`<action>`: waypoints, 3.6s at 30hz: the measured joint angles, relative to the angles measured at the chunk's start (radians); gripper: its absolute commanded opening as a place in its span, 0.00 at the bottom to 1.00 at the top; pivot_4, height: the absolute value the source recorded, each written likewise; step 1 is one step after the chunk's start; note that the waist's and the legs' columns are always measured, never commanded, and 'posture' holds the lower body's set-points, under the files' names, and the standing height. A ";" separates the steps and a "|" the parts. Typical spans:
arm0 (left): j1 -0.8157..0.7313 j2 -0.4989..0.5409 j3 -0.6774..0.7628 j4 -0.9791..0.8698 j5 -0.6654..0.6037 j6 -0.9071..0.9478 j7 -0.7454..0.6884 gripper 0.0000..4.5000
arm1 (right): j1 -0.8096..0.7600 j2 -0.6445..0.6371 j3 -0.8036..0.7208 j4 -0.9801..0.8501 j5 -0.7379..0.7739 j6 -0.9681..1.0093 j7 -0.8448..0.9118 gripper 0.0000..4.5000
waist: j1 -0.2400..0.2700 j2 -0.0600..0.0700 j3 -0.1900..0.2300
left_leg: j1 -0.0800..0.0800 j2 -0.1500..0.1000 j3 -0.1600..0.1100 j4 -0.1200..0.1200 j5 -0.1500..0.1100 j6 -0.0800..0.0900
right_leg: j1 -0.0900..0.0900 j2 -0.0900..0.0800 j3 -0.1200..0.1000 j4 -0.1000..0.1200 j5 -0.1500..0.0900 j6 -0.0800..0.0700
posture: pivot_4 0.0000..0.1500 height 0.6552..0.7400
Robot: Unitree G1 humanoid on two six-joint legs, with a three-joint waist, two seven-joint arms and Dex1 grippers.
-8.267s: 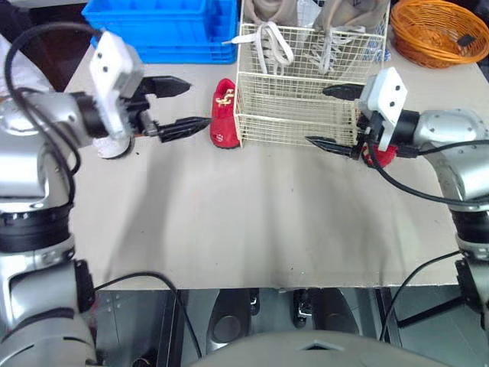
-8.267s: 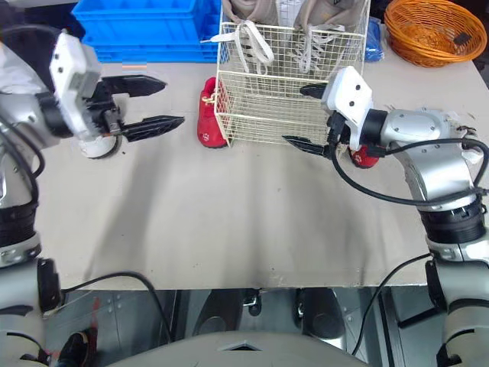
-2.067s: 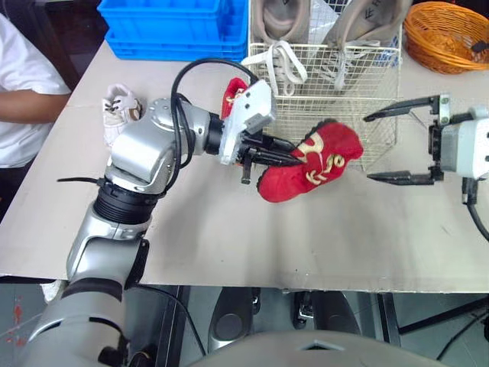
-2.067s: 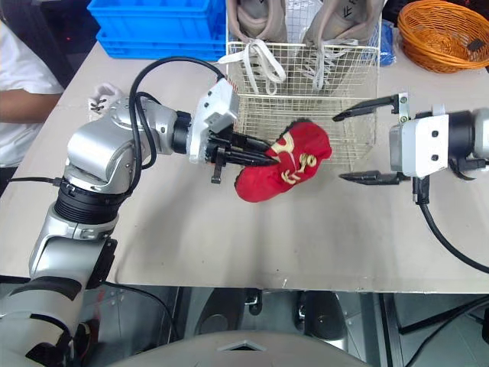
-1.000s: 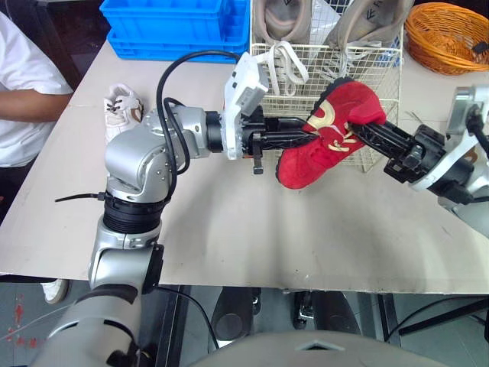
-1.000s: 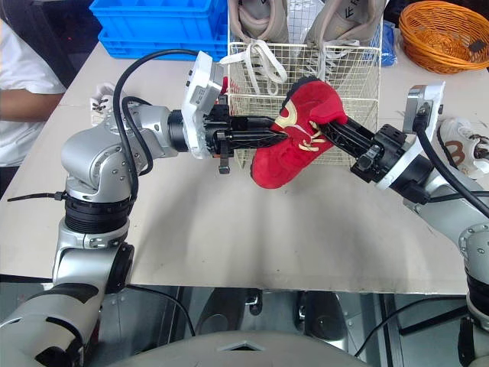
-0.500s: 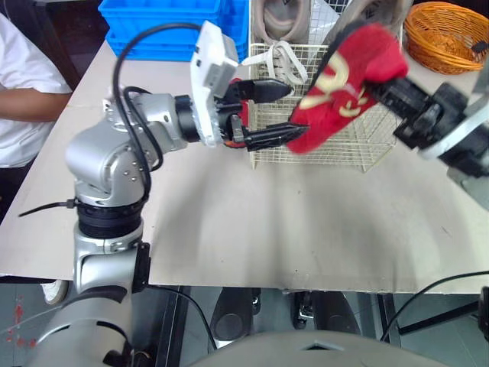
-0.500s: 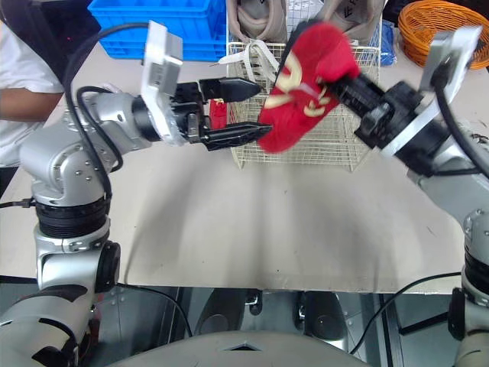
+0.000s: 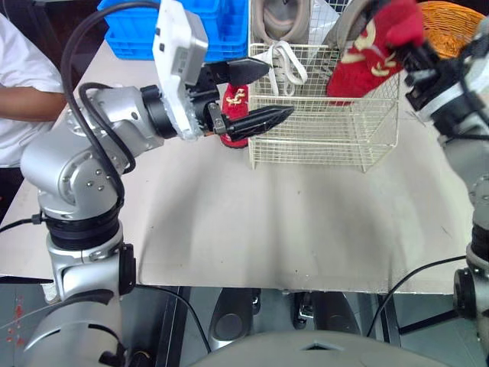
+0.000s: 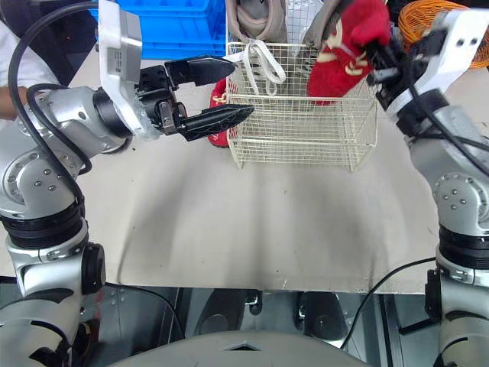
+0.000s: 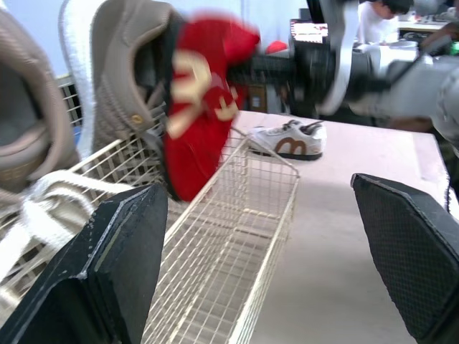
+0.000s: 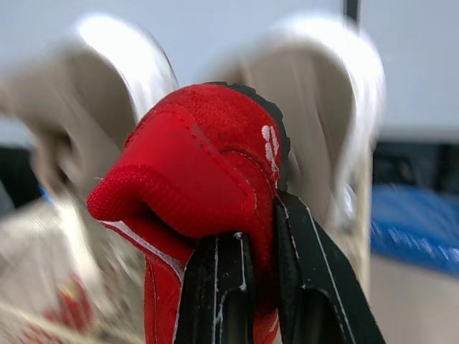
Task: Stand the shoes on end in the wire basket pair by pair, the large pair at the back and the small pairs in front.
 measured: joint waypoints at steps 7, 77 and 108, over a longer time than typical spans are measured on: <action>0.002 0.001 0.004 -0.011 -0.026 0.001 0.022 0.98 | 0.024 0.035 -0.018 -0.036 -0.028 0.108 -0.049 0.00 | 0.002 0.000 0.000 | 0.000 0.000 0.000 0.000 0.000 0.000 | 0.000 0.000 0.000 0.000 0.000 0.000 | 1.00 0.36; -0.589 -0.215 -0.081 1.750 0.719 -0.404 0.061 0.02 | 0.227 -0.043 0.023 -0.300 -0.111 0.096 0.500 1.00 | -0.002 -0.004 0.001 | 0.000 0.000 0.002 0.000 0.000 0.000 | -0.002 0.000 0.000 0.001 0.000 0.000 | 1.00 0.36; 0.033 -0.315 0.140 0.113 0.251 -0.394 0.218 0.02 | -0.041 0.156 0.004 -0.172 0.243 0.235 0.289 1.00 | 0.004 -0.005 0.001 | -0.001 -0.001 -0.001 0.003 0.000 0.000 | 0.001 -0.001 -0.002 0.002 0.000 0.000 | 1.00 0.36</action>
